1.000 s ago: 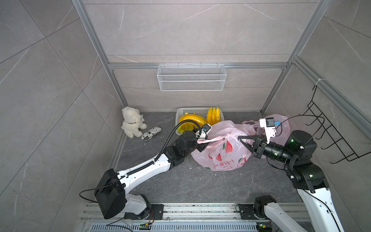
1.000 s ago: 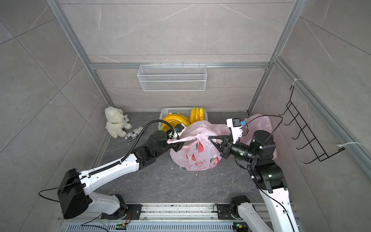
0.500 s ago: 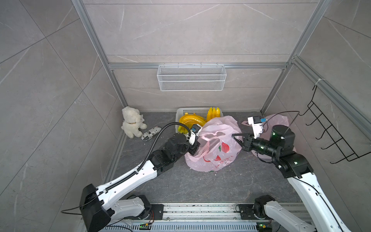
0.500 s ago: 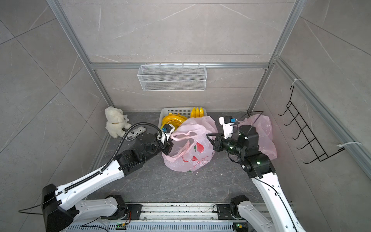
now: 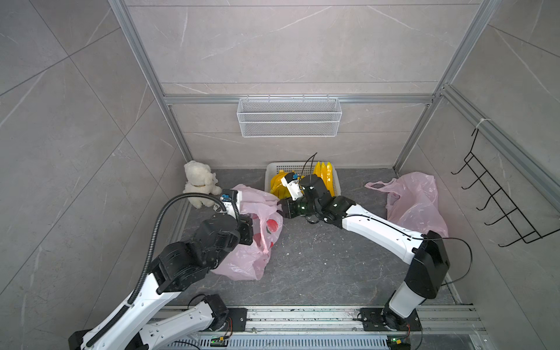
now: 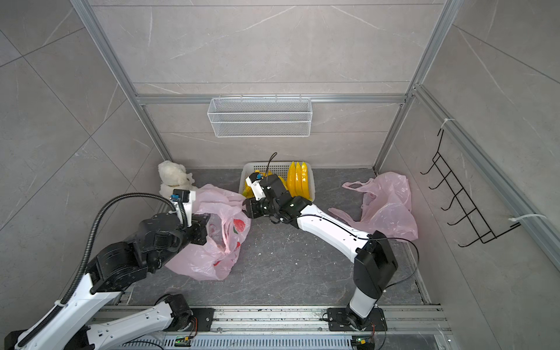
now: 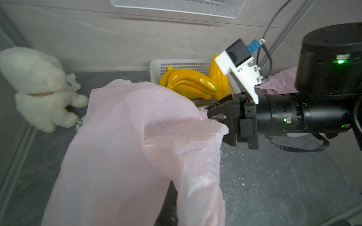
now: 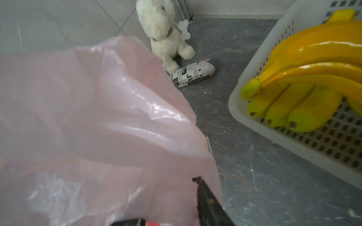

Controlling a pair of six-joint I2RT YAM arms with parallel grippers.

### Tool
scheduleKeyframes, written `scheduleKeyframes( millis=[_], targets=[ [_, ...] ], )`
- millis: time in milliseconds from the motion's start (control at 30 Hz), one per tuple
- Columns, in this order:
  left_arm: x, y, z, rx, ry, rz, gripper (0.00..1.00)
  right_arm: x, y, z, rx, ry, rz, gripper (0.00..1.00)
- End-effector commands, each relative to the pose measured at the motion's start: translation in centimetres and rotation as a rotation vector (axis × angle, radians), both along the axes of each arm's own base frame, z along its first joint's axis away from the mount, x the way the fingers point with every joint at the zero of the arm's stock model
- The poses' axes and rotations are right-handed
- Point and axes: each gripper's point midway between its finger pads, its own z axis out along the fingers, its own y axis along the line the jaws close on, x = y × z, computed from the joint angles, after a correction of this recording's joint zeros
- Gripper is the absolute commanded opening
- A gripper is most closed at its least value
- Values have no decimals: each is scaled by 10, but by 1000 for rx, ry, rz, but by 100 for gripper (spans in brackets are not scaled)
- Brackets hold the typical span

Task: Place the banana into a plastic bag & tie a knot
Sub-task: Pick up the plastic bag from the corner of the board, then pick up the banana from the basket.

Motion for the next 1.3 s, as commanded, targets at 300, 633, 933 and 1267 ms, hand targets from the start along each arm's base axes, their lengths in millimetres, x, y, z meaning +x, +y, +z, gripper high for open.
scheduleKeyframes(
  millis=[300, 633, 933, 1267],
  targets=[
    [47, 23, -98, 107, 334, 298, 0, 32, -93, -5, -343, -215, -313, 87],
    [81, -16, -101, 25, 344, 166, 0, 81, -112, -34, -599, -361, -140, 87],
    [82, -4, -114, 5, 381, 187, 0, 135, -107, -50, -621, -343, -74, 99],
    [80, 10, -123, -9, 408, 222, 0, 162, -87, -78, -652, -312, 33, 82]
  ],
)
